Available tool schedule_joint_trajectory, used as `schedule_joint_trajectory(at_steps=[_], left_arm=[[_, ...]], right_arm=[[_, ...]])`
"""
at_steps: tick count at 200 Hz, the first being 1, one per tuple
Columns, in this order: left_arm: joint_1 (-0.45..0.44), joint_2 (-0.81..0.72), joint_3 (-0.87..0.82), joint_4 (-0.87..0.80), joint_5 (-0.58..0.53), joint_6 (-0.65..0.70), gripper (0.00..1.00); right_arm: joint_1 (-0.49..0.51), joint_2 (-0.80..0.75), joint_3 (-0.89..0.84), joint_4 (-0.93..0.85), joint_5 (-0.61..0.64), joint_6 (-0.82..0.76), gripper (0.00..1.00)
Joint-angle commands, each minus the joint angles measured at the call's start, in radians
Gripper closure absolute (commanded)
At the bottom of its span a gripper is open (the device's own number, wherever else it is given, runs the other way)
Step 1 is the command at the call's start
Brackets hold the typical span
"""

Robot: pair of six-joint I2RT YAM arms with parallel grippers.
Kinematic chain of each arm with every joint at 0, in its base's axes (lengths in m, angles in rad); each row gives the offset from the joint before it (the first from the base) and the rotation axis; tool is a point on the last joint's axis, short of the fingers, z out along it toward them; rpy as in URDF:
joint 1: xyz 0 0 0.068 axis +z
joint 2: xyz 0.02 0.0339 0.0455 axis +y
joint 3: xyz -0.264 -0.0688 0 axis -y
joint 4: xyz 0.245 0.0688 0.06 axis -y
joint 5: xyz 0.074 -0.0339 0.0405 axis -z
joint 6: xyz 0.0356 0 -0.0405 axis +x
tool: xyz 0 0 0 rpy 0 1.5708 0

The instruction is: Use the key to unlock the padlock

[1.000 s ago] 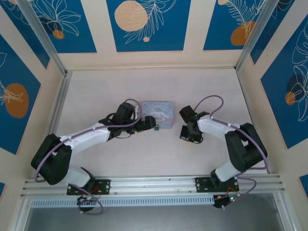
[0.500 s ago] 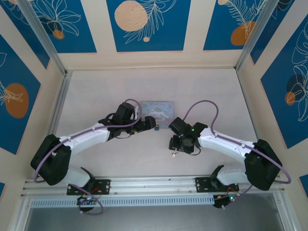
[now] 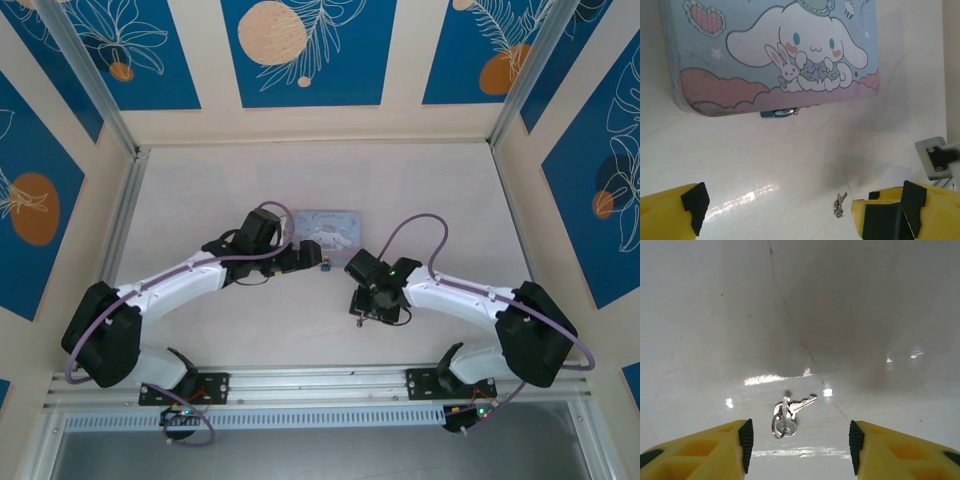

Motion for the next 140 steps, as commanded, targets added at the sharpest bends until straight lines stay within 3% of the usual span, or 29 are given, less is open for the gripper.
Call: schedule_joint_trajectory(at_steps=[1, 55, 91, 116, 140], left_arm=[[-0.003, 0.001, 0.035, -0.061, -0.031, 0.037, 0.0], [0.0, -0.016, 0.009, -0.024, -0.052, 0.01, 0.0], [0.002, -0.028, 0.003, -0.028, -0.058, 0.016, 0.0], [0.002, -0.028, 0.0, -0.025, -0.061, 0.014, 0.0], [0.003, -0.03, -0.003, -0.022, -0.072, 0.011, 0.0]], right_arm=[[0.017, 0.063, 0.044, 0.02, 0.002, 0.004, 0.48], [0.051, 0.204, 0.099, 0.048, -0.029, -0.026, 0.7], [0.069, 0.212, 0.143, 0.042, -0.027, -0.045, 0.88], [0.071, 0.191, 0.155, 0.042, -0.017, -0.053, 0.95], [0.068, 0.176, 0.164, 0.026, 0.004, -0.057, 0.94]])
